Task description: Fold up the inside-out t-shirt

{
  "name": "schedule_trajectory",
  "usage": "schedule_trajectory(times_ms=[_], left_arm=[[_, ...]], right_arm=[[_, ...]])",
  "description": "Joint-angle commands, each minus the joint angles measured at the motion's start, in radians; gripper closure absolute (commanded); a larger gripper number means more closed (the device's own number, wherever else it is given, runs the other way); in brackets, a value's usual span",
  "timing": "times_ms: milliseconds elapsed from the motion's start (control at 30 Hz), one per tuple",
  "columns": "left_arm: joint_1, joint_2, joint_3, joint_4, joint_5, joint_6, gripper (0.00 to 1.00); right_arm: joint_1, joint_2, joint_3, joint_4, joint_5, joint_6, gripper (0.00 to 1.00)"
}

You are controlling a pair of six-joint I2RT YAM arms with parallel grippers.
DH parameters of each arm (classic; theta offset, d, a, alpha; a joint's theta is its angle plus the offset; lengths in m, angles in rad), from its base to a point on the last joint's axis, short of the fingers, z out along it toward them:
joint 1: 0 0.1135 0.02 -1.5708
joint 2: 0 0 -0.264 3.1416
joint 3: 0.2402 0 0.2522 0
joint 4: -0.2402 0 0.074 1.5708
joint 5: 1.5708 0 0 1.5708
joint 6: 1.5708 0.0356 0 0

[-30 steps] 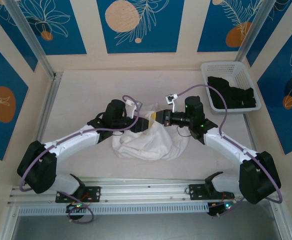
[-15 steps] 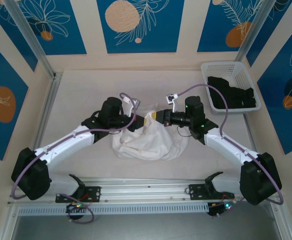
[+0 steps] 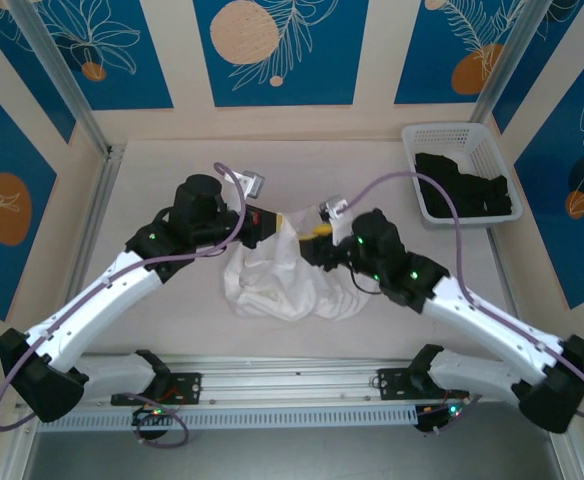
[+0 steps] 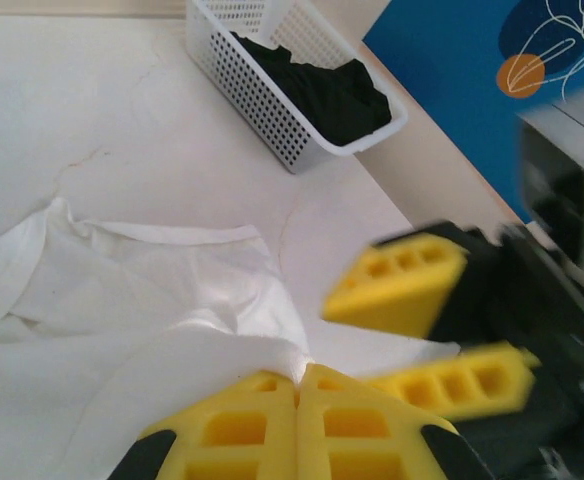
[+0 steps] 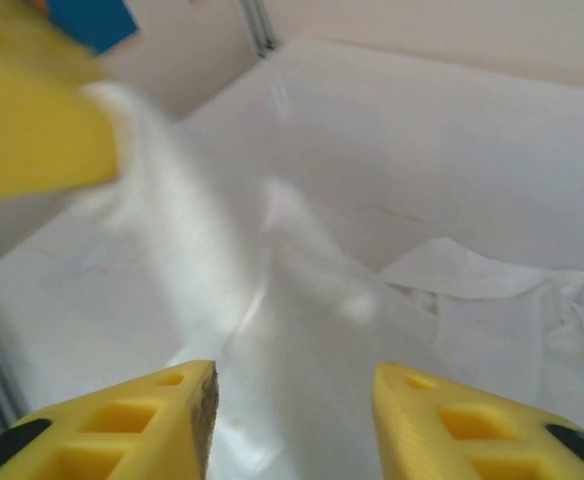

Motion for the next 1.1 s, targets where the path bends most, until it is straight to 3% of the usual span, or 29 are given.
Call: schedule_trajectory(times_ms=[0,133,233,433,500,567,633,700,833,1067], left_arm=[[-0.011,-0.005,0.034,-0.075,-0.064,-0.007,1.00],[-0.015,0.006,0.039,-0.066,-0.051,-0.023,1.00],[-0.016,0.008,0.039,-0.063,-0.048,-0.029,1.00],[-0.016,-0.005,0.024,-0.041,-0.046,-0.051,1.00],[-0.016,-0.009,0.019,-0.037,-0.053,-0.056,1.00],[-0.016,-0.014,0.016,-0.036,-0.067,-0.058,1.00],[-0.011,-0.022,0.007,-0.029,-0.093,-0.065,1.00],[0.002,-0.031,-0.005,-0.016,-0.124,-0.078,1.00],[0.055,-0.047,-0.039,0.038,-0.120,-0.125,1.00],[0.084,-0.036,-0.060,0.053,-0.153,-0.113,1.00]], right_arm=[[0.045,-0.058,-0.092,0.110,0.018,-0.089,0.50],[0.136,0.010,-0.143,0.251,-0.005,-0.075,0.42],[0.197,0.107,-0.133,0.332,0.094,-0.068,0.43],[0.180,0.252,-0.097,0.405,0.290,0.023,0.45],[0.175,0.269,-0.095,0.421,0.320,0.026,0.55],[0.162,0.263,-0.101,0.429,0.312,0.015,0.77],[0.131,0.228,-0.124,0.437,0.215,-0.004,0.92],[0.089,0.174,-0.161,0.452,0.047,-0.023,1.00],[-0.047,0.056,-0.231,0.440,-0.251,0.028,1.00],[-0.225,-0.054,-0.290,0.449,-0.588,0.095,1.00]])
